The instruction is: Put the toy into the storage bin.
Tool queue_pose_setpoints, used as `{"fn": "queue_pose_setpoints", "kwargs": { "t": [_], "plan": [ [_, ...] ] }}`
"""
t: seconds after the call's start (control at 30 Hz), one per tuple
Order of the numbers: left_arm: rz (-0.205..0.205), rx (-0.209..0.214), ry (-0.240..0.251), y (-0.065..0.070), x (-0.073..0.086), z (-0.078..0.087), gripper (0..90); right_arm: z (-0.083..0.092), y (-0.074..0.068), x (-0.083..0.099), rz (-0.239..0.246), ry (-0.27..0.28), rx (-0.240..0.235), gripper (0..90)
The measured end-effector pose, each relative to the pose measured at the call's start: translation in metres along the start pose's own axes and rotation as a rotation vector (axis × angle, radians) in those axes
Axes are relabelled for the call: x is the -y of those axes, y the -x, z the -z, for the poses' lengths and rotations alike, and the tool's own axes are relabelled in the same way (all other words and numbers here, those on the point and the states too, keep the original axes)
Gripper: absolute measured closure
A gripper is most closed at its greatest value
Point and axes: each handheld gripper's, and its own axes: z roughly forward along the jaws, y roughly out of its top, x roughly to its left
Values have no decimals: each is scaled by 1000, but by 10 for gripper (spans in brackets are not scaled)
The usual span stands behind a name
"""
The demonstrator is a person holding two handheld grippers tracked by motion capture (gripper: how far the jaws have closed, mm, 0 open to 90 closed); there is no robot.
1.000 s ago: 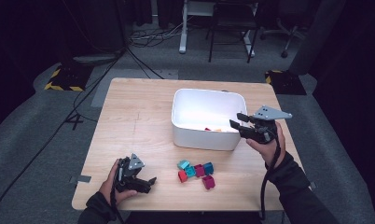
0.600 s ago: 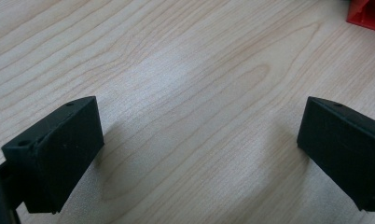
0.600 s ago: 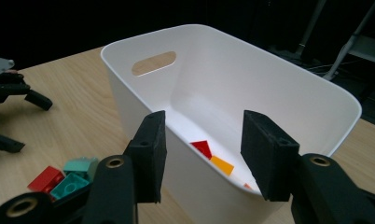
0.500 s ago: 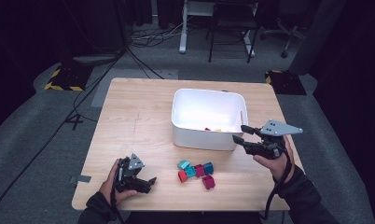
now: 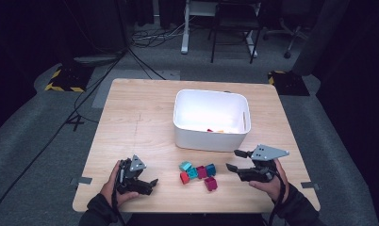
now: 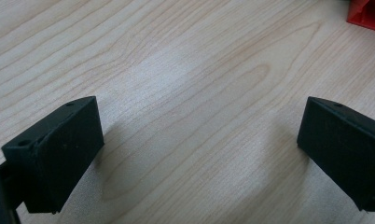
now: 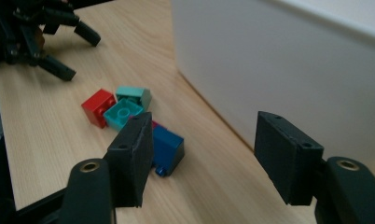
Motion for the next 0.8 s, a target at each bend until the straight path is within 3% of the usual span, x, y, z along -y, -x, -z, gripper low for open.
{"fn": "queue_pose_setpoints", "kwargs": {
  "t": [0.4, 0.57, 0.8],
  "plan": [
    [0, -1, 0, 0, 0, 0, 5, -20, -21, 31, -14, -69, -79, 372],
    [-2, -3, -1, 0, 0, 0, 6, -26, -33, 41, 12, -52, -82, 379],
    [-2, -3, 0, 0, 0, 0, 5, -38, -46, 46, 40, -96, -108, 379]
  ]
}}
